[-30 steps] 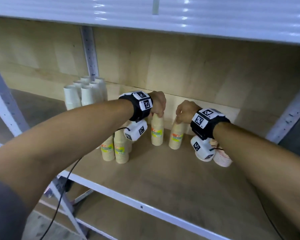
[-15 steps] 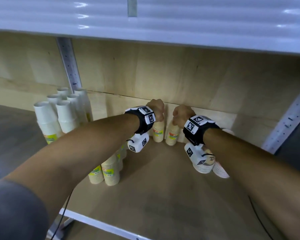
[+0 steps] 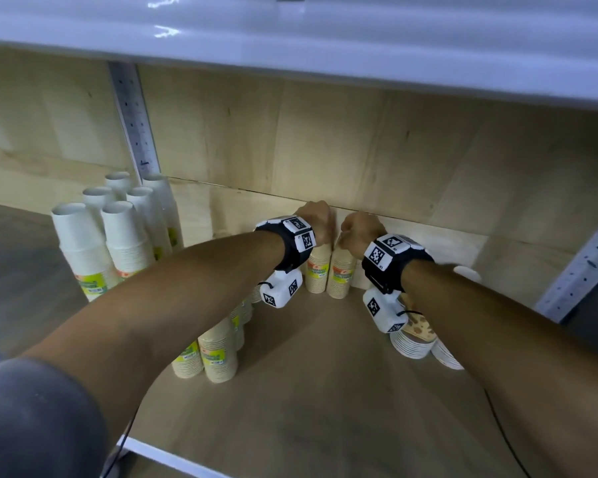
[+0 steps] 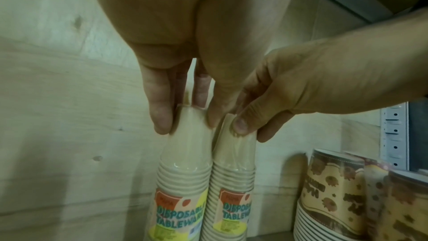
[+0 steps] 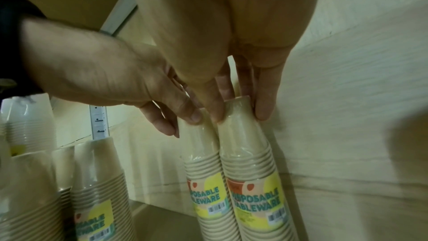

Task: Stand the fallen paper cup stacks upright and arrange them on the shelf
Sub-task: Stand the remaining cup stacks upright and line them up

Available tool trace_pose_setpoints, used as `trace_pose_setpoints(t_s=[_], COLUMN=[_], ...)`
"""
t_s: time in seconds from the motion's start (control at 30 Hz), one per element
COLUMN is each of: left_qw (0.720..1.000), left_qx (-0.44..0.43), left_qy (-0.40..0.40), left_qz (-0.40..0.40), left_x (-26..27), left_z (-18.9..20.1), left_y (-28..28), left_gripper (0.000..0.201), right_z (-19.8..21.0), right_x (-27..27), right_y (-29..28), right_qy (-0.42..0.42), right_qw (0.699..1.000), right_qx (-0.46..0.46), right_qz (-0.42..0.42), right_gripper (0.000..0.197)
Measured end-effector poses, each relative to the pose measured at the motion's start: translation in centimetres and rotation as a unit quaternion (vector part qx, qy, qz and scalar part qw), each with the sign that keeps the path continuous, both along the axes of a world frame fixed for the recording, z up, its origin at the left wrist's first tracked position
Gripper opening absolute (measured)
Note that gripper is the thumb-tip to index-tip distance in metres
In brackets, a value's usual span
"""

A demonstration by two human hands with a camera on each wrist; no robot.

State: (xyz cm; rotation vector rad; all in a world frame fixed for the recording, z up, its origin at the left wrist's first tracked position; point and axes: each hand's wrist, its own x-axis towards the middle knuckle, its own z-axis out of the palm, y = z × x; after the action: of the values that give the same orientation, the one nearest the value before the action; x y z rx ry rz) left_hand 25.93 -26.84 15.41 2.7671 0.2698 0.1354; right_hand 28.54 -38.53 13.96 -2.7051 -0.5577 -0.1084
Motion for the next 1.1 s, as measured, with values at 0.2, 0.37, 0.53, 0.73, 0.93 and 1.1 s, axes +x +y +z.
trace_pose_setpoints(t_s=[0.2,0.37,0.53,0.73,0.93,1.1], left_qw=[1.000,1.000,1.000,0.999,0.996,0.990], left_qx=[-0.006,0.004,0.005,-0.009,-0.009,-0.011], left_qy=[-0.021,-0.019,-0.014,-0.030,-0.047,-0.051], left_qz=[-0.007,0.000,-0.015,-0.032,-0.081,-0.127], left_x=[0.7,0.8,0.4,-0.6,-2.3,-3.8], left_z=[-0.5,-0.7,0.0,2.4,5.3,6.3], left_y=[1.0,0.8,1.0,0.5,-3.0,-7.5], left_gripper=[0.022,0.022,0.024,0.044,0.038,0.035], right_z=[-0.2,0.3,1.1,3.2,5.6,5.7], right_x=[0.4,0.2,-0.3,-0.8,-1.6,-2.1], right_y=[0.4,0.3,-0.3,-2.8,-7.1,-11.7], right_qy=[-0.018,0.010,0.026,0.028,0.029,0.041], right_qw=[1.000,1.000,0.999,0.999,0.999,0.995], right_qx=[0.000,0.013,0.019,0.021,-0.028,-0.063], right_qz=[0.012,0.002,-0.003,-0.008,-0.028,-0.069], right_gripper=[0.024,0.027,0.037,0.051,0.039,0.039])
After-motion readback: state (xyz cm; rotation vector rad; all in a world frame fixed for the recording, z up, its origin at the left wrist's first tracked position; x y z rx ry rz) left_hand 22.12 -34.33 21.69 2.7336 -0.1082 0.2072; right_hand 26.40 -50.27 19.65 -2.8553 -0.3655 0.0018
